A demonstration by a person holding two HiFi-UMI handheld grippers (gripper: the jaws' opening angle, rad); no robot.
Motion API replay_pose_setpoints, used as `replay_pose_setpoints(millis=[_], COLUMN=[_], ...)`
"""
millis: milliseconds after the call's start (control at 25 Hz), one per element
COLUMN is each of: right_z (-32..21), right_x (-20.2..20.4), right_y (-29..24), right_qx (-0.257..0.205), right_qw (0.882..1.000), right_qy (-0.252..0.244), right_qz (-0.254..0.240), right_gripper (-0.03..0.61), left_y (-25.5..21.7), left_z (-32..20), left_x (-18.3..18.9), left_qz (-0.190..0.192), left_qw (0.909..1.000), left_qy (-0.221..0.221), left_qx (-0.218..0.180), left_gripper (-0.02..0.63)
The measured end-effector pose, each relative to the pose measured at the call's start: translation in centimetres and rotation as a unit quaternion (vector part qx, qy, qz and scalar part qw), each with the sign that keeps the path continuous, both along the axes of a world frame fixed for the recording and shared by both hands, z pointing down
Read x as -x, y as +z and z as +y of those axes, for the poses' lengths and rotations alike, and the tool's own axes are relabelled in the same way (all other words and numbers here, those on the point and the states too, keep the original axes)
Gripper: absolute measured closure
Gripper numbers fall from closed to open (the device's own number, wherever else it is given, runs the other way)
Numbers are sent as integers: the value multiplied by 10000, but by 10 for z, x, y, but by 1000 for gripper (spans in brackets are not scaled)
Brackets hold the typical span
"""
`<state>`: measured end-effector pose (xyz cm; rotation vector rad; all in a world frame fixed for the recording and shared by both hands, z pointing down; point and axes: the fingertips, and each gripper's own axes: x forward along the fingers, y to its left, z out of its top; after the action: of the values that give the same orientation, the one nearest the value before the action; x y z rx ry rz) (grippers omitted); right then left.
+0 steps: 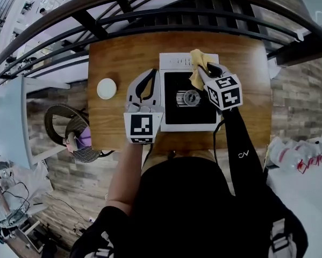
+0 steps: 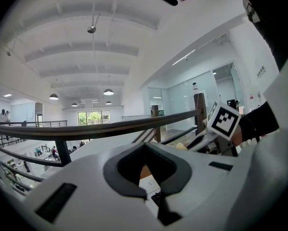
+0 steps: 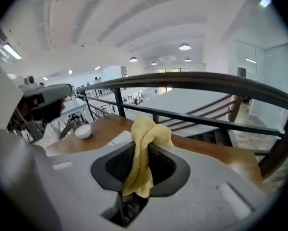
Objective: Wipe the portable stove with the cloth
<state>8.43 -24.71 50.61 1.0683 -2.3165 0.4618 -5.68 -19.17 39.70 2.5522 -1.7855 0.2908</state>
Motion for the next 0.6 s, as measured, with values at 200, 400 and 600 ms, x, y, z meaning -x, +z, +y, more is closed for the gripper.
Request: replay_pose_setpoints(millis=[200,400,600], right_z=[44,91,97], right_x=[83,141,114], right_y=[-37,-4,18], right_qx=[-26,486,696], right_qw=[9945,9869,9907], right_qy=[-707,-1376,-1044], right_qz=[-775,-682,-525], right_gripper=[500,500,500], left_y=[-3,0,0], left_z=[8,14,19], left_x=[13,31,31], left_qz=[-21,-9,40], left_qw=[10000,10000,10000], left_qy=[21,-50,60], left_qx=[-12,43,29], left_gripper=[607,607,607])
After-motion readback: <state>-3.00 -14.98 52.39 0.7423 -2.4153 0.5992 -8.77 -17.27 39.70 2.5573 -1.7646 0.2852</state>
